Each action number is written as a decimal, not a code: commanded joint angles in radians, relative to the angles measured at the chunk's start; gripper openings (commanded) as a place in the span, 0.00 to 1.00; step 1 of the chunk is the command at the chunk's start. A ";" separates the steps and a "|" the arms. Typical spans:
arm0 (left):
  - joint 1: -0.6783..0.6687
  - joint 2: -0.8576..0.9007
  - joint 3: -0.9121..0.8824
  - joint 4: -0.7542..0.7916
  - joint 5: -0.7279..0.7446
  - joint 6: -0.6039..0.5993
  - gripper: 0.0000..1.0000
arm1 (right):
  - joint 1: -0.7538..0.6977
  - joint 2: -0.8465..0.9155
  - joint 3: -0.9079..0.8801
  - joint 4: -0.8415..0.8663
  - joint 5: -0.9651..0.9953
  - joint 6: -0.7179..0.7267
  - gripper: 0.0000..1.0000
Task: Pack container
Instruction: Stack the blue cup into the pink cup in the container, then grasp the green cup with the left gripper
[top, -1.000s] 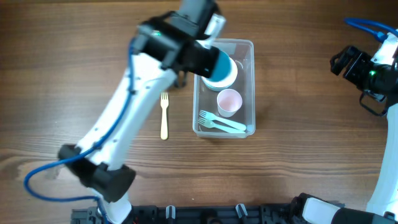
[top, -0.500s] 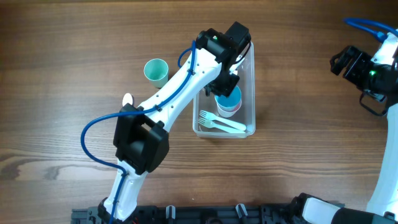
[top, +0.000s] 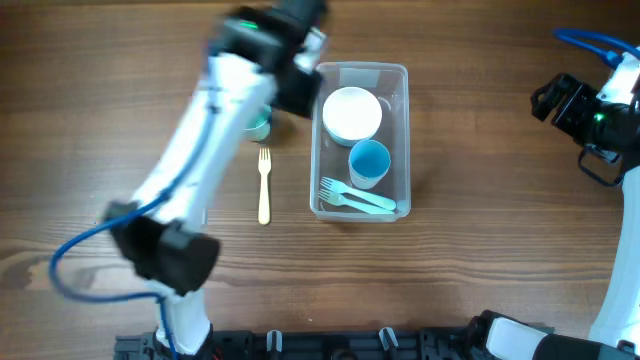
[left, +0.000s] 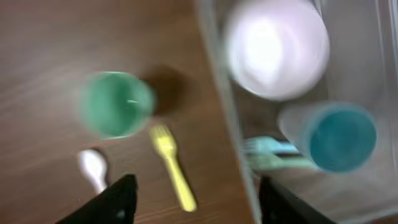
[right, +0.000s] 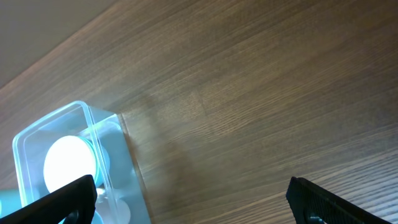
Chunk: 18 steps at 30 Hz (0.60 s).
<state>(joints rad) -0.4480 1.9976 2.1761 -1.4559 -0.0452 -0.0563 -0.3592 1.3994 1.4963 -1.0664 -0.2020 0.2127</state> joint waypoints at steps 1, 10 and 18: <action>0.206 -0.018 0.009 -0.002 0.002 -0.090 0.68 | -0.001 0.005 -0.005 0.001 -0.002 0.011 1.00; 0.379 0.204 -0.004 0.069 0.126 -0.089 0.62 | -0.001 0.005 -0.005 0.001 -0.002 0.011 1.00; 0.341 0.328 -0.024 0.069 0.142 -0.086 0.56 | -0.001 0.005 -0.005 0.001 -0.002 0.011 1.00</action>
<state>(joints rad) -0.0898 2.2826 2.1742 -1.3846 0.0696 -0.1368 -0.3592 1.3994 1.4963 -1.0660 -0.2020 0.2127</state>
